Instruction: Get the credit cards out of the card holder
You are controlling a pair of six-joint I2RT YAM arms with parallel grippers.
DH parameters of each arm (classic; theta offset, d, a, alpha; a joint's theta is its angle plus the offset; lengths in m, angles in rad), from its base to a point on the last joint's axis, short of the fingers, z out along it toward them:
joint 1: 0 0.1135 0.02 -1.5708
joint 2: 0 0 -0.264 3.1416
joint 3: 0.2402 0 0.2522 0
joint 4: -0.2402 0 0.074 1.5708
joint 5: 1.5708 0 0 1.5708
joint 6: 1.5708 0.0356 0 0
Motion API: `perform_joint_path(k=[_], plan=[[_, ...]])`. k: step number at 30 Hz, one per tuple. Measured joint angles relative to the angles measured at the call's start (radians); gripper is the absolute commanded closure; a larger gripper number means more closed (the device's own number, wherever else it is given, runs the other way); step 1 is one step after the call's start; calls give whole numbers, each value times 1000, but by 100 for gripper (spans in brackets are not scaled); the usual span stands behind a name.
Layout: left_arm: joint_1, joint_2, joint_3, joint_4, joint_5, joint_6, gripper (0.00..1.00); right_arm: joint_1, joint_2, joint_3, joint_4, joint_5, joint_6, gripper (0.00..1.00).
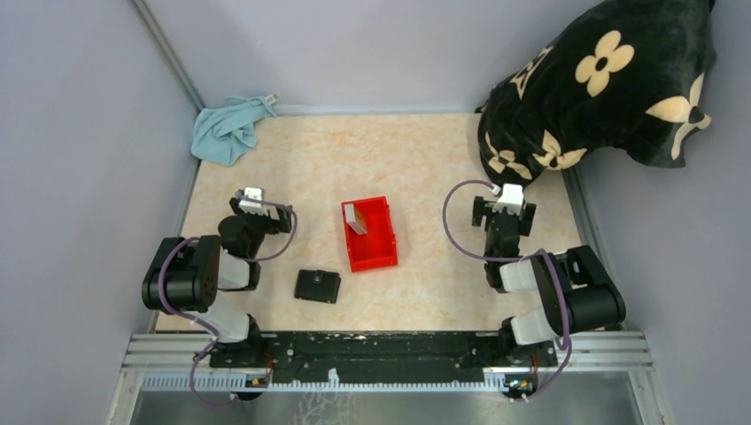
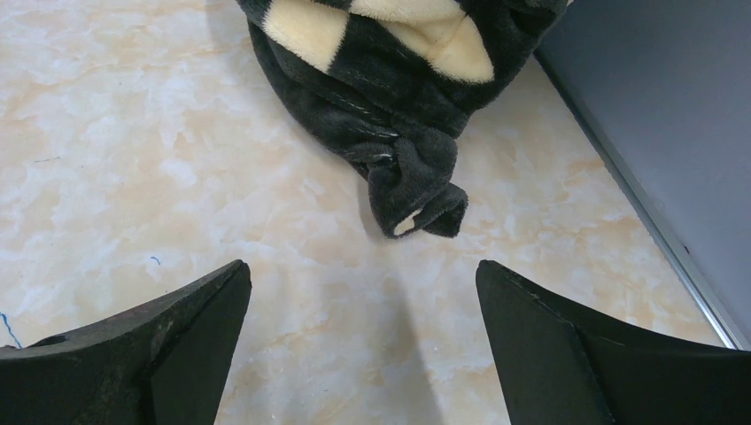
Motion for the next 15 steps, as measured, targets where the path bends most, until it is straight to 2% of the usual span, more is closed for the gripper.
perform_joint_path(k=[15], plan=[[0, 0, 0, 0, 9, 9, 0, 0, 0, 0, 0, 0, 0, 1]])
